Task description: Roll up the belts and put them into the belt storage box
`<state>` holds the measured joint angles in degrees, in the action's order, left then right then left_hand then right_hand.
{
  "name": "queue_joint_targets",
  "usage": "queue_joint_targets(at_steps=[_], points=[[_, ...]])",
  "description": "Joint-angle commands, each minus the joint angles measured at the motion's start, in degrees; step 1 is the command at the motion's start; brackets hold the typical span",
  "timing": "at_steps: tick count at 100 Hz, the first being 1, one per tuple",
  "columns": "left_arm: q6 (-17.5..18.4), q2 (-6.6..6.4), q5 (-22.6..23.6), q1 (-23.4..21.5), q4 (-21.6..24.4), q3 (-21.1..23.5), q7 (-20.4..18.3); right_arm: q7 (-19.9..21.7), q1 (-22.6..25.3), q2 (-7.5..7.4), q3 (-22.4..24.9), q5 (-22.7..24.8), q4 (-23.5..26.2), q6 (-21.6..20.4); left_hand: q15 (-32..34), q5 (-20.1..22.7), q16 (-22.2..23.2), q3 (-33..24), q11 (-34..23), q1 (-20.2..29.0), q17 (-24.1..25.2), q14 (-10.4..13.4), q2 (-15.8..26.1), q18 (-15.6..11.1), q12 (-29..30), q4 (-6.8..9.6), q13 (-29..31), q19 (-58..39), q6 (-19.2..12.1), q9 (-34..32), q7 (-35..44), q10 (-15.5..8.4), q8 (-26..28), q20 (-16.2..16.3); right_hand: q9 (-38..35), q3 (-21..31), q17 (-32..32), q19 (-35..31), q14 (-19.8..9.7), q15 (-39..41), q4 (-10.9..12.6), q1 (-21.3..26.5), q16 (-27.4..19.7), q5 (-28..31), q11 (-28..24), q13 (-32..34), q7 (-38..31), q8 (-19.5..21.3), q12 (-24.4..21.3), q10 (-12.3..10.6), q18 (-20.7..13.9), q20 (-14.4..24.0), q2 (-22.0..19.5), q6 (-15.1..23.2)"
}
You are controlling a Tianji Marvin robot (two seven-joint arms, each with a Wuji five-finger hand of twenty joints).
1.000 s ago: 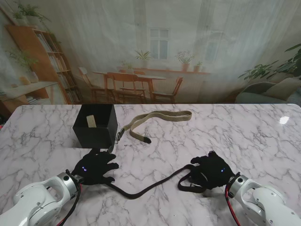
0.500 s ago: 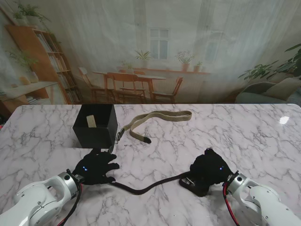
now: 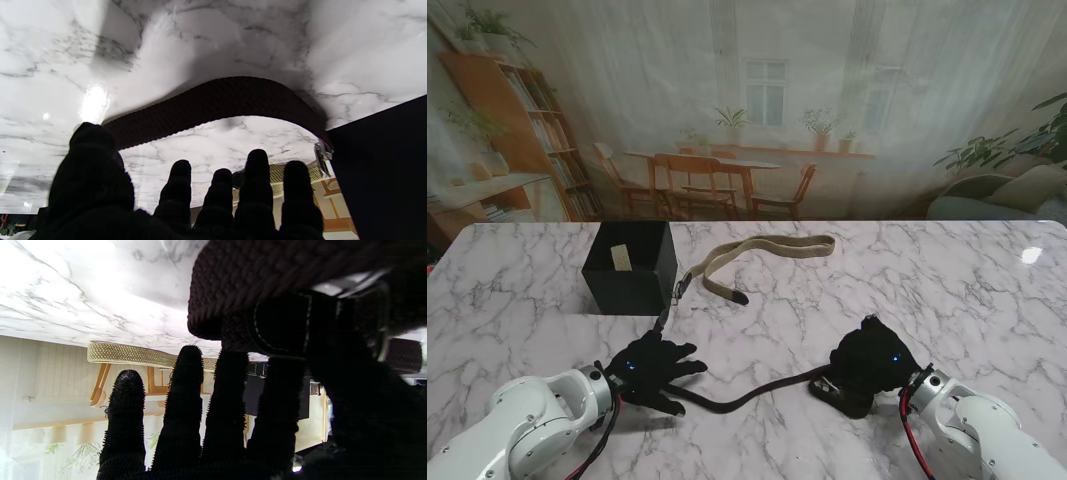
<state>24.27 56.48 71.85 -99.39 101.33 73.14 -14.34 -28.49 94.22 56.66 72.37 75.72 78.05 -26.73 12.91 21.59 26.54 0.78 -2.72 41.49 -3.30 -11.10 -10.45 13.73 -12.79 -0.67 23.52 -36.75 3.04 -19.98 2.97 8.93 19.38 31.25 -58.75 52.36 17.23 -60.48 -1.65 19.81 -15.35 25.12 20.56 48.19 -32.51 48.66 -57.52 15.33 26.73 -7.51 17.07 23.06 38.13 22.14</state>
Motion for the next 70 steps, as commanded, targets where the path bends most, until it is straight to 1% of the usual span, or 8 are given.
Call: queue_joint_targets(at_steps=[1,8,13,17,22,30,39,70], points=[[-0.54,-0.01,0.22,1.33,-1.31,-1.17,-1.99,0.14,0.37,-0.08,0.05,0.46,-0.21,0.28,-1.59,-2.70,-0.75,-1.16,0.69,2.54,0.18,-0.54,-1.96,0.40,1.20,0.21,-1.38,1.53,-1.37,2.88,-1.36,0.33,-1.34,-0.74,0.27,2.09,-0.78,-0.77,0.17,1.36,-0.20,1.20,0.94,1.58,1.38,-0.12,-3.29,1.34,-0.70,2.01,0.23,-0.73,0.25,0.76],[-0.87,-0.10,0.59,2.46,-2.47,-2.41,-1.64,0.22,0.44,-0.06,0.10,0.44,-0.17,0.37,-0.90,-0.69,-0.45,-1.55,-0.74,7.28,-0.55,-0.12,-0.59,-0.28,0.73,0.07,-0.89,0.53,-2.84,2.50,0.63,-0.21,-1.36,-0.13,0.41,2.22,-0.81,-0.75,0.21,1.31,-0.15,1.18,0.95,1.54,1.59,-0.13,-3.24,1.31,-0.90,2.11,0.32,-0.75,0.08,0.71],[-1.30,-0.12,0.44,3.02,-3.10,-3.15,-1.44,0.27,0.48,-0.03,0.12,0.35,-0.16,0.44,-0.58,4.34,-0.26,-1.19,-2.00,10.84,-0.70,0.09,0.52,-0.46,-0.01,0.28,-0.50,-0.28,-4.13,1.24,5.50,-0.46,1.13,0.14,0.55,2.30,-0.89,-0.70,0.22,1.26,-0.13,1.03,0.95,1.50,1.70,-0.19,-3.24,1.32,-1.00,2.20,0.35,-0.77,-0.14,0.62],[-1.52,-0.16,0.59,3.40,-3.50,-3.58,-1.39,0.30,0.50,0.00,0.10,0.24,-0.19,0.48,-0.34,9.92,-0.14,-1.32,-3.13,12.91,-0.84,0.20,1.03,-0.61,-0.70,0.31,-0.35,-0.93,-4.68,0.17,11.34,-0.36,5.11,0.23,0.90,2.10,-0.98,-0.64,0.30,1.22,-0.24,0.52,0.96,1.82,1.89,-0.23,-3.57,1.56,-1.14,2.42,0.44,-0.80,-0.41,0.44],[-1.77,-0.22,1.01,3.77,-3.87,-4.01,-1.41,0.39,0.53,0.06,0.08,0.00,-0.24,0.44,0.00,15.68,0.01,-2.05,-4.74,17.08,-1.01,0.26,-2.66,-0.59,-1.78,0.13,0.02,-1.78,-6.35,-2.37,21.14,-0.43,16.71,0.19,2.56,1.44,-1.20,-0.53,0.55,1.02,-0.50,-0.31,0.92,2.43,2.57,-0.72,-4.07,1.93,-1.44,3.15,0.66,-0.84,-0.76,0.59],[-2.01,-0.34,2.41,4.01,-4.30,-4.33,-1.27,0.50,0.60,0.11,0.10,-0.22,-0.27,0.43,0.65,20.66,0.31,-2.45,-6.97,19.56,-1.25,0.34,-2.64,-0.64,-3.49,0.09,0.76,-2.92,-6.55,-5.96,30.99,-0.84,22.75,0.12,5.67,0.58,-1.45,-0.44,1.02,0.81,-0.49,-0.75,0.91,3.35,3.53,-1.70,-4.55,2.33,-1.92,4.18,0.92,-0.83,-0.95,1.07],[-2.17,-0.50,5.16,3.47,-3.98,-3.66,-1.47,0.33,0.76,0.17,0.28,-0.34,-0.26,0.39,1.33,20.19,0.82,-2.70,-8.30,20.70,-1.38,0.60,-2.65,-0.80,-5.23,0.28,1.37,-4.04,-4.36,-7.57,37.65,-0.87,21.39,-0.23,8.05,-0.70,-1.90,-0.37,1.36,1.06,-0.02,-0.90,1.07,4.67,3.38,-2.83,-4.60,2.20,-2.71,5.10,1.20,-0.71,-1.17,1.55],[-2.22,-0.43,10.82,-1.78,-0.99,2.33,-0.15,-1.85,0.77,0.36,0.27,-0.53,-0.88,1.60,2.54,20.84,2.06,-4.35,-10.13,22.19,-2.01,1.17,-3.83,-1.01,-7.30,0.57,2.83,-5.48,0.32,-10.05,41.31,-1.33,22.84,-0.10,10.27,-1.66,-2.73,-0.46,2.03,2.44,0.77,-1.98,1.49,7.18,2.10,-4.18,-4.90,0.46,-3.75,6.15,2.40,-0.24,-2.33,0.06]])
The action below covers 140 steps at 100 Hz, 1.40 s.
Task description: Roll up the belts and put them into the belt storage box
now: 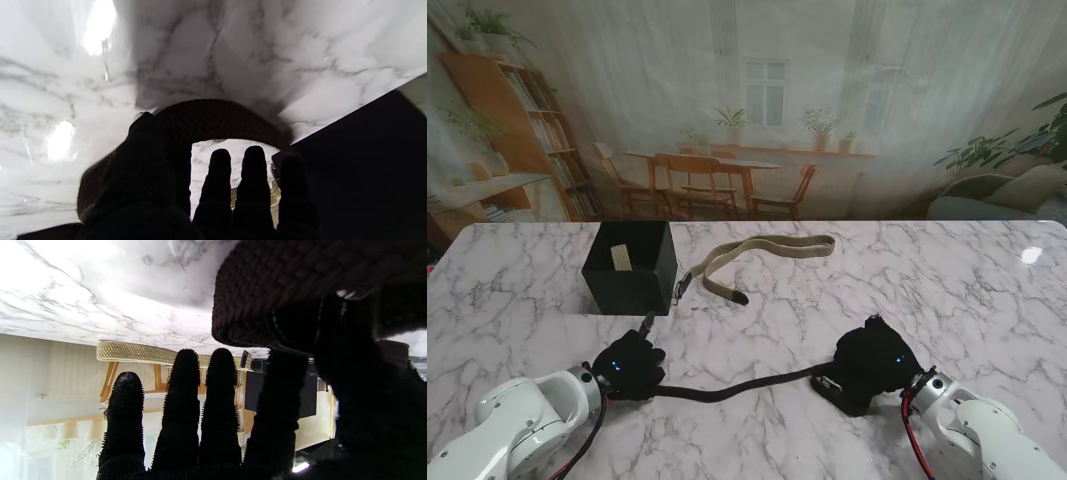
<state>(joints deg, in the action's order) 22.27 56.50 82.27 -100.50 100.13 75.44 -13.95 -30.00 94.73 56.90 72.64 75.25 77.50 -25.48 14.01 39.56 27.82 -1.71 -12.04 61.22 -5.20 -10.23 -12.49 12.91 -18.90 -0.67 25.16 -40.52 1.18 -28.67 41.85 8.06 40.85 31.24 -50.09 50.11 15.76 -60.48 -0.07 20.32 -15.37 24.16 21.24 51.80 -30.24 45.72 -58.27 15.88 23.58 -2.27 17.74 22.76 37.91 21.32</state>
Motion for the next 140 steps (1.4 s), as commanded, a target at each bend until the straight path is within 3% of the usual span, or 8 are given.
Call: queue_joint_targets(at_steps=[1,36,61,84,101,111,126,140], points=[[-0.24,-0.46,0.48,-0.71,0.20,0.10,-0.47,-0.35,0.25,0.12,-0.01,-0.06,-0.33,0.39,1.48,2.90,0.84,-1.90,-0.85,2.47,-0.11,0.31,-1.82,-0.19,-1.25,0.57,1.24,-1.75,2.35,-1.40,2.48,-0.52,1.43,-0.08,1.70,0.60,-1.29,-0.45,0.48,1.93,0.80,-1.00,0.81,3.46,-0.16,-1.32,-4.08,-0.15,-0.64,0.93,1.71,0.07,-2.10,0.91],[0.06,-0.42,3.93,-4.91,2.56,4.35,-1.27,0.16,0.98,0.01,0.35,0.73,0.06,2.87,2.25,3.23,2.17,-3.63,-1.96,2.47,-0.77,0.88,-2.63,-0.78,-2.86,0.79,2.14,-3.10,4.66,-2.47,3.24,-1.20,3.04,0.24,2.12,1.73,-1.78,-0.36,0.78,2.35,1.33,-0.63,0.72,3.38,-0.58,-2.06,-4.54,-0.13,-1.26,1.17,2.01,0.27,-2.09,0.31],[-0.90,-0.15,6.56,-9.15,4.33,8.73,-2.22,-0.67,1.27,0.58,0.08,-0.56,-0.24,5.50,2.38,3.47,2.86,-4.35,-2.24,2.15,-0.81,0.86,-2.95,-0.94,-3.64,0.58,2.42,-3.63,4.67,-2.80,3.07,-1.27,3.42,0.37,-0.35,3.53,-1.89,-0.30,1.88,3.52,2.86,-3.42,1.04,9.81,-1.64,-0.60,-3.82,0.32,-1.47,0.96,4.04,0.63,-4.22,-4.75],[-1.69,-0.02,6.91,-10.12,4.57,9.93,-3.07,0.40,1.71,0.95,-0.03,-1.23,0.36,8.72,2.14,3.51,3.08,-4.53,-1.92,1.78,-0.59,0.87,-2.92,-0.83,-3.82,0.43,2.53,-3.54,4.20,-3.00,2.71,-1.25,3.59,0.29,-9.12,5.16,2.18,-2.07,2.60,5.75,5.38,-3.66,2.70,17.01,-2.24,7.37,-1.87,1.42,-1.50,0.13,5.14,1.78,-3.80,-10.22],[-2.32,0.08,7.19,-10.62,4.69,10.62,-2.77,3.49,2.59,0.39,0.90,0.82,1.91,9.17,1.98,3.59,3.19,-4.61,-1.75,1.65,-0.58,0.84,-2.96,-0.83,-3.92,0.36,2.60,-3.47,4.00,-3.21,2.48,-1.25,3.70,0.22,-6.05,4.29,2.22,-2.28,1.92,4.98,3.81,-2.27,3.50,11.78,-0.16,6.27,-1.07,1.89,-1.57,1.31,3.41,2.23,-2.34,-6.35],[-2.45,0.09,7.10,-10.63,4.63,10.68,-2.57,4.05,2.52,-0.10,1.20,2.29,2.04,7.89,1.87,3.52,3.23,-4.57,-1.60,1.49,-0.47,0.83,-2.88,-0.80,-3.94,0.31,2.54,-3.38,3.73,-3.14,2.33,-1.20,3.74,0.17,-3.91,4.61,2.25,-2.24,1.40,4.41,3.34,-1.29,3.66,4.56,0.18,5.10,-0.26,1.02,-1.31,0.79,2.30,2.43,-3.51,-5.98],[-2.69,0.08,6.94,-10.36,4.25,10.39,-2.05,4.46,2.40,-0.21,1.53,2.26,1.92,6.42,1.69,3.44,3.24,-4.52,-1.47,1.38,-0.42,0.78,-2.69,-0.75,-3.97,0.24,2.42,-3.30,3.46,-3.08,2.14,-1.13,3.81,0.13,-3.29,5.47,3.01,-2.33,1.97,4.11,3.54,-1.78,3.53,2.69,0.24,5.12,2.02,-1.19,-1.48,1.26,1.02,2.38,-7.29,-10.00],[-2.96,0.10,6.92,-10.33,4.20,10.35,-1.81,5.06,2.50,-0.01,2.08,1.20,1.81,5.17,1.56,3.29,3.20,-4.40,-1.33,1.34,-0.35,0.71,-2.50,-0.67,-3.94,0.18,2.32,-3.17,3.37,-2.93,1.98,-1.09,3.81,0.06,-2.89,2.07,3.09,-2.32,2.96,3.86,6.62,-5.96,3.38,4.96,0.33,4.97,9.73,1.06,-2.22,2.65,0.43,1.59,-16.20,-14.21]])
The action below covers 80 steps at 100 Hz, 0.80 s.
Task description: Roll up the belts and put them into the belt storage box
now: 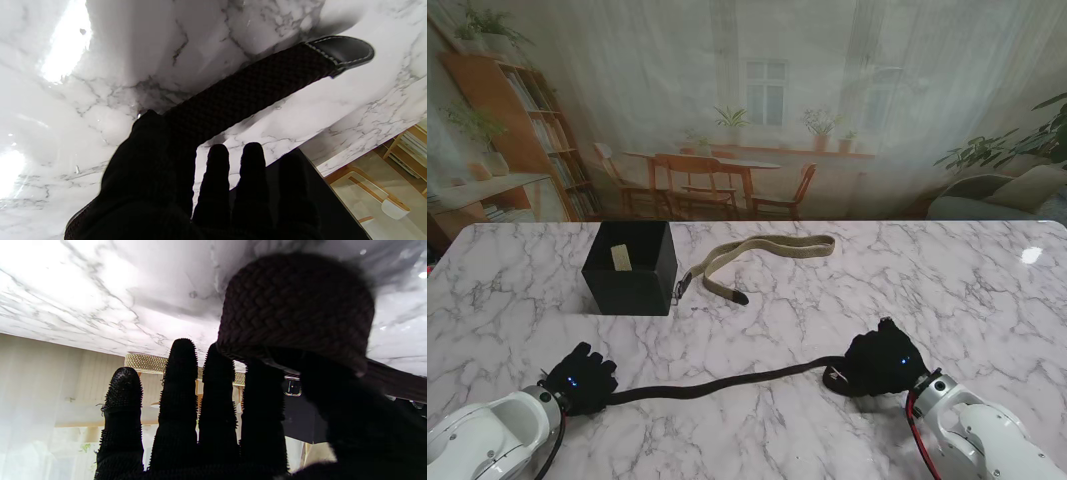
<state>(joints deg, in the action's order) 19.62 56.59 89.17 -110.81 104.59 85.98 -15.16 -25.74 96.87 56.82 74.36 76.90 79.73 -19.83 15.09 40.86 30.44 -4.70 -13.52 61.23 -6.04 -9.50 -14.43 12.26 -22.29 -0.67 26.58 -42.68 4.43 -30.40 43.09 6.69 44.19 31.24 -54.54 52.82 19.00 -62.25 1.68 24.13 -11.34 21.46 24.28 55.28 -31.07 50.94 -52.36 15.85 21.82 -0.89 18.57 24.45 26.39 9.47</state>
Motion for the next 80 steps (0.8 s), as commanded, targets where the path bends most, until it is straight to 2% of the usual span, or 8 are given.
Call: queue_joint_targets(at_steps=[1,5,32,44,50,59,70,80], points=[[-0.33,0.01,0.03,-0.02,-0.26,-0.18,-0.57,0.78,0.36,0.08,0.38,-0.52,-0.45,-0.52,0.48,1.96,0.57,-1.39,0.16,1.29,0.48,-0.03,-0.52,-0.01,-0.55,0.16,0.88,-1.00,0.11,-1.19,0.72,0.25,0.46,0.06,1.60,-1.38,-0.14,-0.62,1.26,0.05,3.47,-3.64,0.34,1.78,1.14,-0.29,5.29,3.15,-0.50,1.26,-0.51,-0.18,-5.79,-2.65],[-0.42,0.01,0.07,0.01,-0.34,-0.20,-0.36,0.88,0.40,0.15,0.56,-0.84,-0.46,-0.74,0.45,1.91,0.56,-1.37,0.19,1.33,0.53,-0.04,-0.46,-0.02,-0.54,0.16,0.86,-0.95,-0.01,-1.15,0.68,0.28,0.46,0.04,1.78,-3.42,-0.26,-0.66,1.41,0.10,5.73,-5.35,0.37,2.66,1.12,-0.46,8.64,8.74,-0.56,1.64,-0.54,-0.35,-9.76,-3.74],[-0.85,0.00,0.25,0.16,-0.61,-0.41,0.31,4.03,1.19,0.78,1.74,-3.70,0.02,-1.24,0.30,1.75,0.43,-1.06,0.27,1.39,0.61,-0.14,-0.17,0.11,-0.49,0.13,0.70,-0.75,-0.29,-1.07,0.49,0.36,0.41,-0.04,5.90,-26.80,-3.03,0.21,2.82,0.85,5.61,-7.05,0.24,0.20,0.71,-4.83,13.70,10.18,-0.85,3.66,-0.26,-0.02,-30.79,-6.70],[-0.94,0.01,0.29,0.21,-0.63,-0.44,0.31,5.58,1.45,0.95,2.16,-4.98,0.04,-2.11,0.29,1.76,0.38,-0.91,0.29,1.41,0.65,-0.07,-0.10,0.15,-0.45,0.11,0.72,-0.68,-0.36,-1.04,0.45,0.33,0.38,-0.06,8.84,-36.82,-4.75,1.15,3.15,0.68,5.85,-12.82,0.06,-2.95,1.29,-7.20,15.83,9.90,-1.05,4.32,-0.02,0.08,-32.20,-8.39],[-1.00,0.01,0.28,0.25,-0.66,-0.48,0.31,7.03,1.68,1.01,2.52,-5.67,0.26,-2.80,0.27,1.76,0.35,-0.83,0.30,1.45,0.65,-0.12,-0.07,0.15,-0.43,0.11,0.68,-0.66,-0.40,-1.06,0.43,0.39,0.37,-0.06,11.00,-39.60,-6.01,1.93,3.26,0.52,6.47,-16.56,0.07,-5.04,1.59,-8.56,17.12,9.80,-1.05,4.56,0.28,0.11,-29.85,-9.31],[-1.08,0.01,0.29,0.28,-0.69,-0.50,0.30,9.46,2.19,0.98,3.16,-6.13,0.95,-3.47,0.27,1.70,0.32,-0.72,0.30,1.50,0.64,-0.16,-0.02,0.13,-0.41,0.12,0.71,-0.61,-0.42,-1.07,0.39,0.39,0.36,-0.08,14.46,-22.85,-7.30,3.90,2.65,0.12,5.70,-29.71,0.13,-8.17,2.07,-10.07,19.96,10.92,-1.28,4.91,0.83,1.47,-18.26,-10.39],[-1.25,0.03,0.37,0.22,-0.68,-0.47,0.46,9.00,2.23,0.36,2.96,-3.31,1.18,-3.41,0.31,1.68,0.31,-0.62,0.31,1.54,0.71,-0.16,0.03,0.12,-0.39,0.13,0.75,-0.56,-0.52,-1.03,0.36,0.42,0.34,-0.09,15.98,-13.26,-6.16,4.11,2.09,-0.63,4.98,-25.66,-0.23,-10.36,2.54,-9.49,20.44,11.38,-1.43,4.92,2.04,1.77,-4.46,-10.18],[-1.23,0.02,0.37,0.24,-0.76,-0.46,0.71,6.92,1.73,0.13,1.99,-2.13,0.53,-2.85,0.33,1.71,0.29,-0.50,0.28,1.57,0.68,-0.13,0.03,0.15,-0.39,0.14,0.75,-0.57,-0.48,-1.08,0.36,0.43,0.32,-0.07,15.16,-14.54,-4.13,3.85,1.83,-1.49,5.74,-13.77,-0.81,-9.38,2.01,-7.25,17.49,12.90,-1.52,4.44,2.18,1.35,1.04,-8.85]])
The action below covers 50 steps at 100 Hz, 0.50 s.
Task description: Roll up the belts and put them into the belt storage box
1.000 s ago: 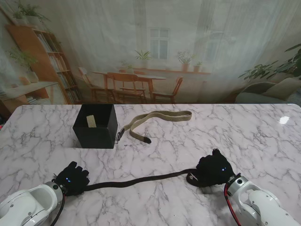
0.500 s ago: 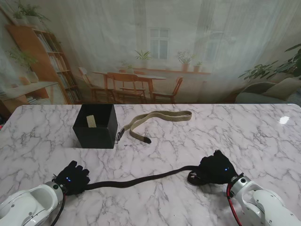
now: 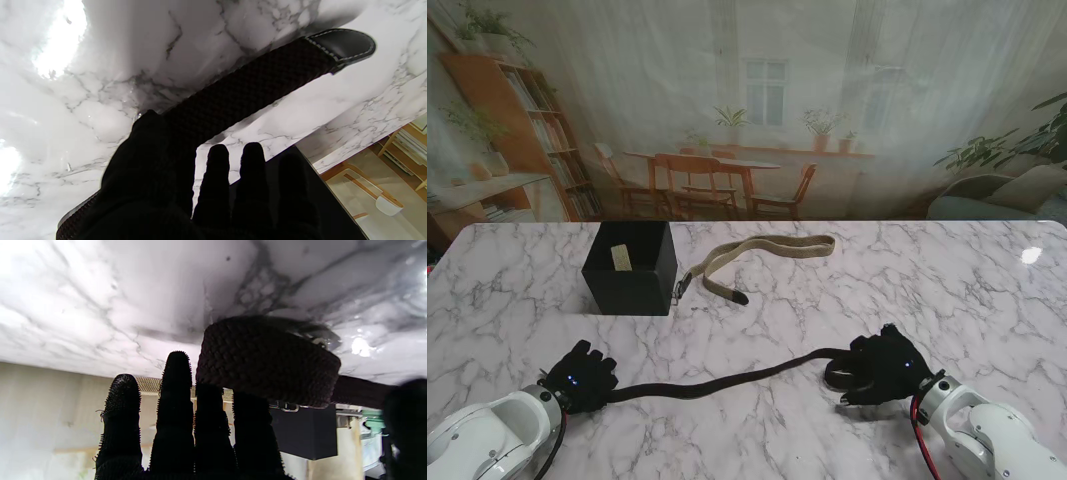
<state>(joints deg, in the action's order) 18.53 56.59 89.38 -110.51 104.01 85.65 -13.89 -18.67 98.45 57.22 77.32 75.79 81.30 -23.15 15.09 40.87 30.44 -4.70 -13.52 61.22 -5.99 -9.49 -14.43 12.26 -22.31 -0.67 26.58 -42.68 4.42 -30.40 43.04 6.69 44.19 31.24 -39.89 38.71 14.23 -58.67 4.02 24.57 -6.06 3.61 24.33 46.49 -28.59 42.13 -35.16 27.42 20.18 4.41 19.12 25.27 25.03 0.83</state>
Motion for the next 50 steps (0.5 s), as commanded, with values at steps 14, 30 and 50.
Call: queue_joint_targets(at_steps=[14,30,50], points=[[-0.08,0.00,0.16,-0.02,-0.31,-0.17,-0.29,-4.03,-0.90,-0.26,-2.60,-0.71,-2.65,1.78,0.31,1.59,0.25,-0.38,0.30,1.55,0.64,-0.15,0.13,0.19,-0.35,0.16,0.72,-0.53,-0.65,-1.06,0.34,0.36,0.28,-0.08,-2.07,-6.07,3.22,-1.63,-1.17,-1.66,2.39,20.21,-0.90,2.76,-1.89,4.48,-5.37,2.70,-0.12,-2.28,1.66,0.00,3.71,2.88],[-0.13,-0.01,0.15,0.01,-0.48,-0.28,0.03,-7.55,-2.00,0.00,-4.49,-1.37,-4.57,3.62,0.32,1.55,0.24,-0.28,0.26,1.56,0.67,-0.21,0.20,0.20,-0.36,0.16,0.71,-0.51,-0.75,-1.14,0.31,0.47,0.26,-0.07,-5.04,-2.89,5.83,-3.55,-0.76,-2.62,-0.67,26.56,-2.23,5.94,-2.96,6.77,-21.57,-9.10,-0.68,-3.87,0.70,-2.11,6.49,10.15],[0.44,0.05,-0.73,-0.34,-0.03,-0.05,0.31,-13.60,-3.59,0.68,-7.22,-3.21,-7.40,6.30,0.36,1.33,0.23,-0.19,0.27,1.56,0.67,-0.27,0.37,0.23,-0.36,0.22,0.77,-0.52,-0.86,-1.15,0.34,0.53,0.34,-0.05,-14.61,14.61,11.99,-6.97,-0.54,-0.60,-8.00,21.24,-1.88,8.98,-4.98,14.83,-25.53,-11.61,-0.37,-4.58,-0.36,-2.12,10.20,11.40]])
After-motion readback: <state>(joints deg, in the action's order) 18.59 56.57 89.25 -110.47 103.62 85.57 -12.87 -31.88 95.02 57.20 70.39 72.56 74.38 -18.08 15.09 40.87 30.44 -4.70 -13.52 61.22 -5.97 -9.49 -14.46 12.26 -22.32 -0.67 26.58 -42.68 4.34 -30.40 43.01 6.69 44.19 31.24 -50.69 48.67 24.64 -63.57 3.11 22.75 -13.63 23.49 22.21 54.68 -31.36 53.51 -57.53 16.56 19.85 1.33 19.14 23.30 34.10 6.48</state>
